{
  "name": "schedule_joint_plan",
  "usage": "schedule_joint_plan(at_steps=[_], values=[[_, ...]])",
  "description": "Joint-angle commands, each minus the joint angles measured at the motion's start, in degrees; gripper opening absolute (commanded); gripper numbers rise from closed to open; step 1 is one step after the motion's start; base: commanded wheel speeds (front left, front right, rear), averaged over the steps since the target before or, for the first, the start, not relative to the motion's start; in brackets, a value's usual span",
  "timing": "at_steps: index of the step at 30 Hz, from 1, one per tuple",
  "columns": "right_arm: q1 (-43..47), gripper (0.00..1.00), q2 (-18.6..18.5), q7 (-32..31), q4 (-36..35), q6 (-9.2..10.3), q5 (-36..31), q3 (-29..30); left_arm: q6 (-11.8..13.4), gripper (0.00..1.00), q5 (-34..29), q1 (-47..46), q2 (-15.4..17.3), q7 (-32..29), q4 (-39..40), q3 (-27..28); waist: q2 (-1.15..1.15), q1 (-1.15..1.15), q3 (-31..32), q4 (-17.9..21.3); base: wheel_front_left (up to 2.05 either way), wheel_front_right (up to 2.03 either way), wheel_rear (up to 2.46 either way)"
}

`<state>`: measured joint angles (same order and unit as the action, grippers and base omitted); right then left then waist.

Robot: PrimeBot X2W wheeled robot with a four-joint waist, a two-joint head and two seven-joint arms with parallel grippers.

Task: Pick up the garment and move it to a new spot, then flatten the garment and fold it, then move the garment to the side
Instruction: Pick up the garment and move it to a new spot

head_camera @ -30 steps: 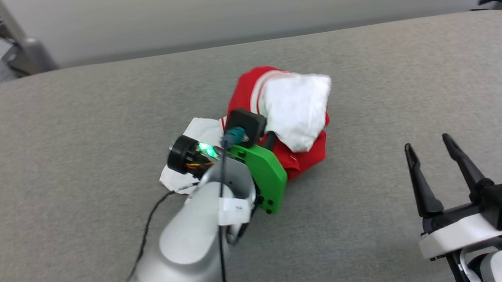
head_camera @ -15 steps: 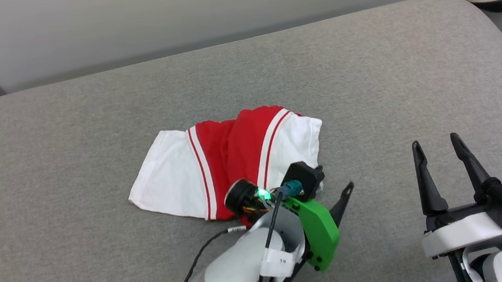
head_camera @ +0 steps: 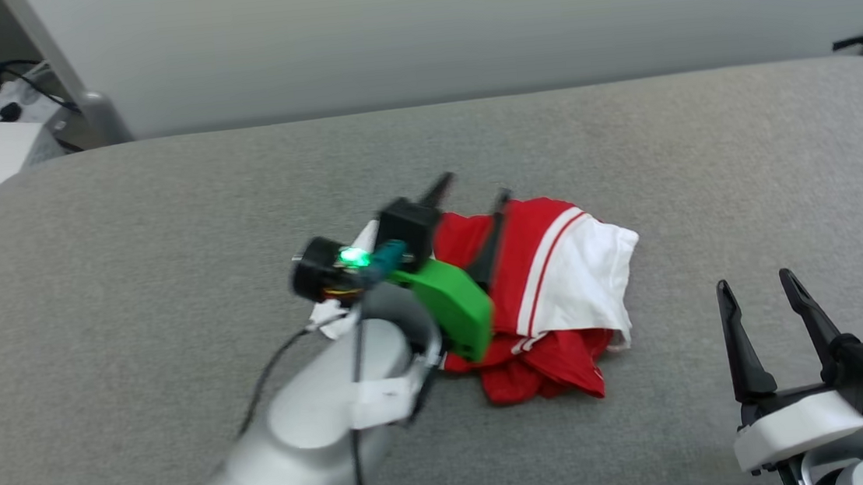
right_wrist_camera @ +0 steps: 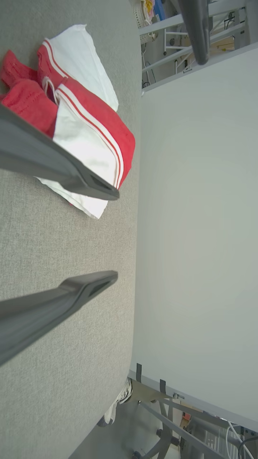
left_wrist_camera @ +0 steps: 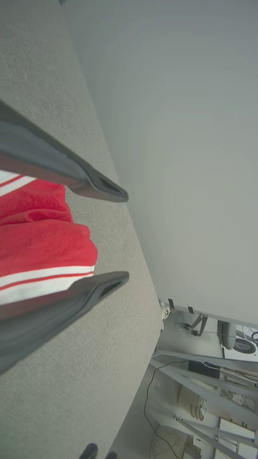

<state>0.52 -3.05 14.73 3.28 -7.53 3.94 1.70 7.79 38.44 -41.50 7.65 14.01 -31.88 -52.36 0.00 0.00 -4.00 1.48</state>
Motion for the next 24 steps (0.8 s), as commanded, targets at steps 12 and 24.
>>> schedule_joint_plan(at_steps=[12, 24], values=[[3.6, 1.00, -0.7, 0.3, 0.0, 0.04, -0.5, -0.3, 0.3, 1.00, -3.9, 23.2, 10.5, 1.0, 20.0, 19.8, 0.00, 0.00, 4.2, -5.0, 0.00, 0.00, 0.00], [5.2, 1.00, -0.7, 0.3, 0.2, 0.04, -0.4, -0.4, -5.1, 1.00, -12.7, 40.8, 4.6, 1.0, 25.3, 31.8, 0.00, 0.00, 5.3, -5.2, 0.00, 0.00, 0.00]])
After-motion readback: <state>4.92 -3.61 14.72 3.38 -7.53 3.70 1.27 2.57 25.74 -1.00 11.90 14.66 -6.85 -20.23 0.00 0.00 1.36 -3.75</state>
